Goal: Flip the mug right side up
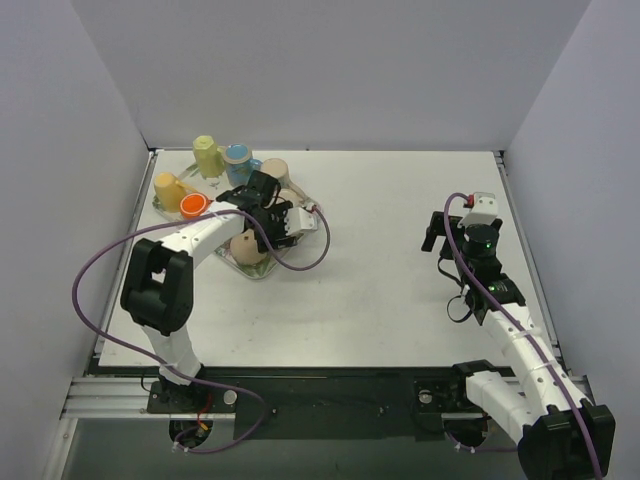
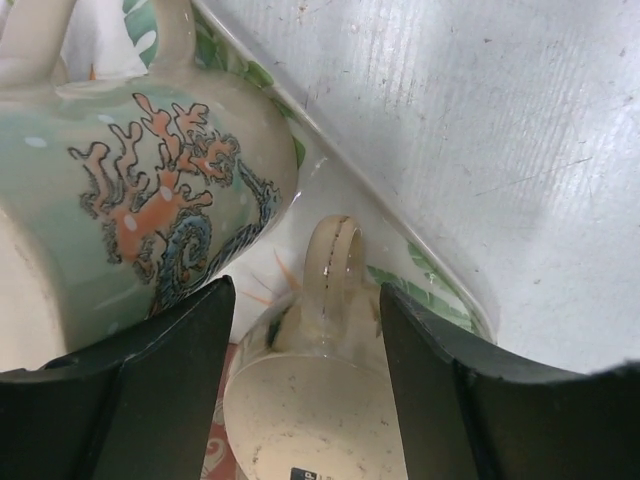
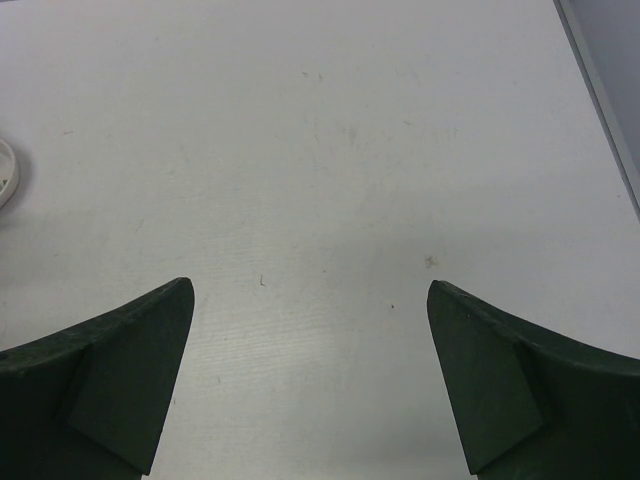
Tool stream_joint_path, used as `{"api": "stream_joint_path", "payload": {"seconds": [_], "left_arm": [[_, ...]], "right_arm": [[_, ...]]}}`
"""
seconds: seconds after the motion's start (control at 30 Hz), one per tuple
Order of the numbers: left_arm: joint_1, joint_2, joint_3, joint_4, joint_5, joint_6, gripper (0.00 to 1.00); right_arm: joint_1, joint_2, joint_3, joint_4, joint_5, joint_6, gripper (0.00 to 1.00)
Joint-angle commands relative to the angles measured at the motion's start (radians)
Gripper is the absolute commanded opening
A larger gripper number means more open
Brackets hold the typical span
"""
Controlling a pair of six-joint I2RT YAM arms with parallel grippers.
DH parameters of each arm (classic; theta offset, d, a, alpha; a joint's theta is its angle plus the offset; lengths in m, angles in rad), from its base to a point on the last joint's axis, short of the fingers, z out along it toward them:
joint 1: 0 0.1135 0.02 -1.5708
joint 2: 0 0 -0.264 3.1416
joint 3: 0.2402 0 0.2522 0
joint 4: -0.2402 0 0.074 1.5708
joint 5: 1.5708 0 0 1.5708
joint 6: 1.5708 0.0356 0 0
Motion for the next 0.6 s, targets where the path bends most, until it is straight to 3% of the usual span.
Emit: {"api": "stream_joint_path", "payload": {"seconds": [0.0,0.33,0.47,0.53,0.57], "left_arm": [[0.008,0.037,-0.006,0.042,-0.016,0.000,0.67],[0.027,0.025,-0.090,0.119,-0.022,0.000,0.56],[0.025,0.036,-0.101,0.135,-0.017,-0.017,0.35],[0.025,0.030,-0.075,0.076,-0.004,-0.029,0.19],[0.025,0.021,-0.058,0.037,0.003,-0.037,0.02]], "right_arm": [[0.008,0.002,-0.008,0.024,0.007,-0.007,0.96],[0.008,0.022,-0.005,0.019,0.015,-0.004,0.96],[0.008,0.019,-0.004,0.016,0.019,-0.004,0.96],[0.008,0.016,-0.004,0.016,0.013,-0.002,0.96],[0.008,0.011,-0.002,0.018,0.008,0.001,0.96]]}}
